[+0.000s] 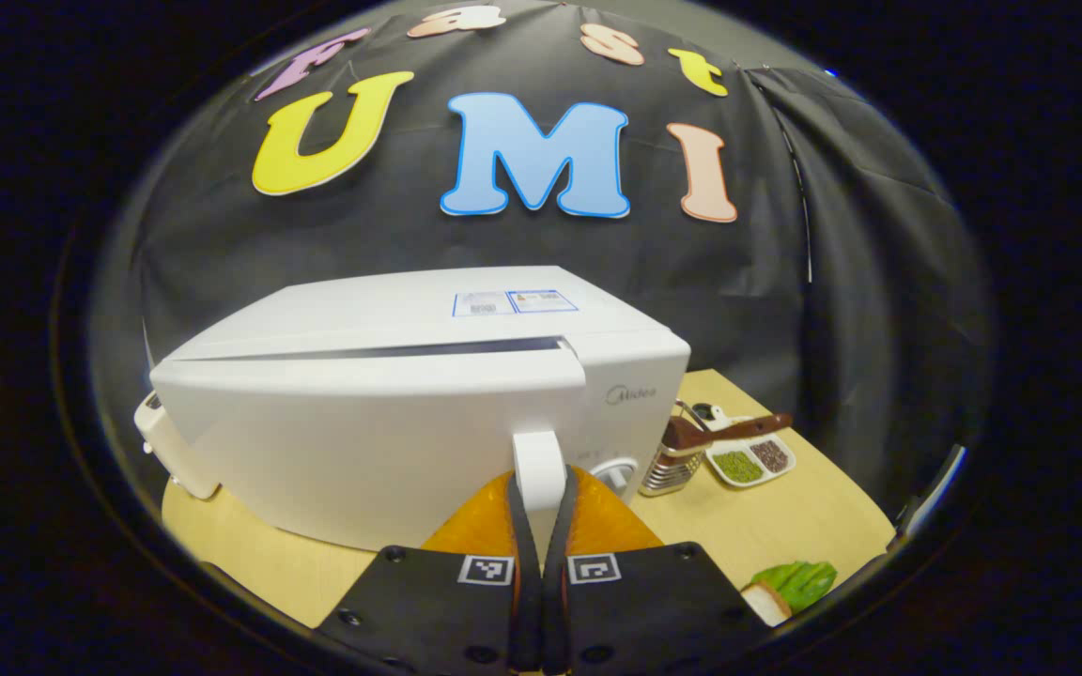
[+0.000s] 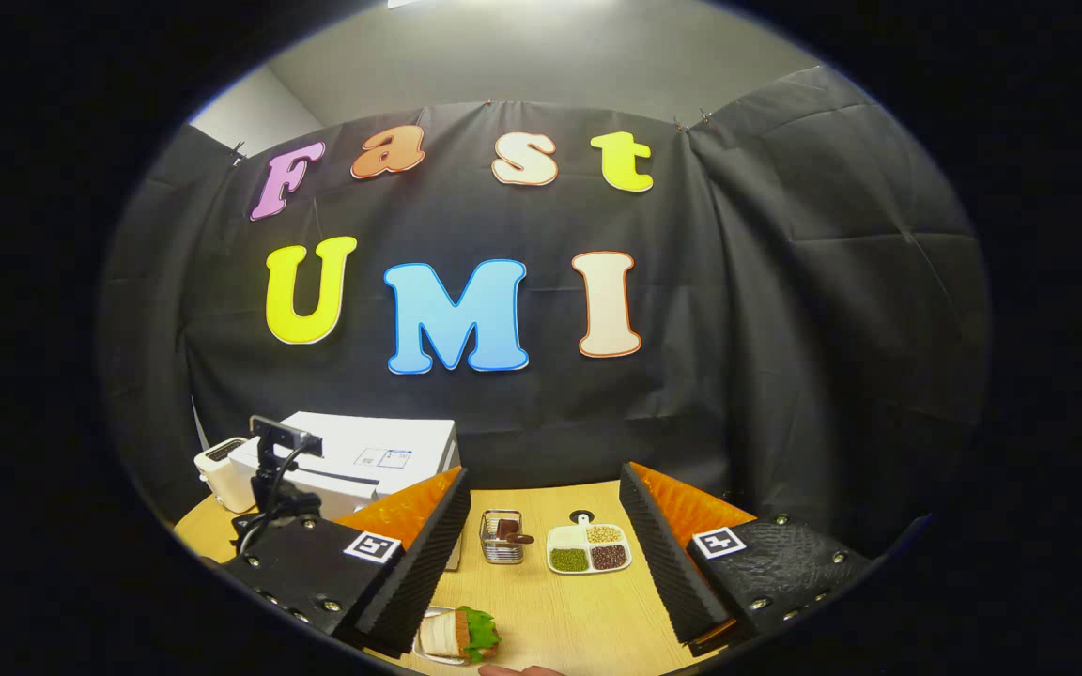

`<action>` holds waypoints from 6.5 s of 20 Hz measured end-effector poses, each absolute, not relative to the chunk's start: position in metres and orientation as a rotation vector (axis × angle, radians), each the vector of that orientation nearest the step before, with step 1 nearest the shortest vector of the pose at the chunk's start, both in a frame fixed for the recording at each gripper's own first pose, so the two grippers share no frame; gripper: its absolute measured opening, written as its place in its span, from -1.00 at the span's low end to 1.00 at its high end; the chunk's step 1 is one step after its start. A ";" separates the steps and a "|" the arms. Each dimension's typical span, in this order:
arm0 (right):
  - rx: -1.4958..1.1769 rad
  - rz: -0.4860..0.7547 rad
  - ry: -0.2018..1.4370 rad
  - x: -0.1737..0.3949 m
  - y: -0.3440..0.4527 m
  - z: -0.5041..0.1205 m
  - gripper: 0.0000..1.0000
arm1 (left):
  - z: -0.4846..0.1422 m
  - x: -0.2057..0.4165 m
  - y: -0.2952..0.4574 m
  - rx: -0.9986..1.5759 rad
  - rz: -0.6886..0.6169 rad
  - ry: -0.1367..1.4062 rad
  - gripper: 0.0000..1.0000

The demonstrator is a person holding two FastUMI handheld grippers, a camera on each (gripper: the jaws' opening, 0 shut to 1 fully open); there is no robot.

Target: Open the microwave oven with the left hand, put the food in, and close the microwave oven.

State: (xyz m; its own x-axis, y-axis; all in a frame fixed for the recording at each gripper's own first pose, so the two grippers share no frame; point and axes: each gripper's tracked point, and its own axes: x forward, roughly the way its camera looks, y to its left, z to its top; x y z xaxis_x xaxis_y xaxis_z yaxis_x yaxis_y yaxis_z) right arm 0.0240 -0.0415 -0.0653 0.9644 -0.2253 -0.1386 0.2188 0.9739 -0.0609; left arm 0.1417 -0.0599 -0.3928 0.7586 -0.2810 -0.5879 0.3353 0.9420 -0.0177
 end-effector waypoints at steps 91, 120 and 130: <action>0.690 0.089 0.689 0.025 0.173 -0.272 -0.53 | -0.002 0.045 0.220 -0.026 -0.264 0.082 0.96; 1.425 -0.168 0.319 0.297 0.305 -0.349 -0.53 | -0.031 0.058 0.372 0.011 -0.020 0.195 0.92; 1.457 -0.326 0.315 0.328 0.309 -0.392 -0.52 | -0.055 0.055 0.387 0.061 -0.029 0.274 0.89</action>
State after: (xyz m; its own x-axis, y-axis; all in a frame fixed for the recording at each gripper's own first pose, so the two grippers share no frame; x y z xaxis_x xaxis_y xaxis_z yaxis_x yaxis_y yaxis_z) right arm 0.3282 0.3093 -0.3915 0.9156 -0.0253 -0.4012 0.4019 0.0855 0.9117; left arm 0.0546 0.3869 -0.0547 0.9624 -0.0205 -0.2710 0.0370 0.9977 0.0561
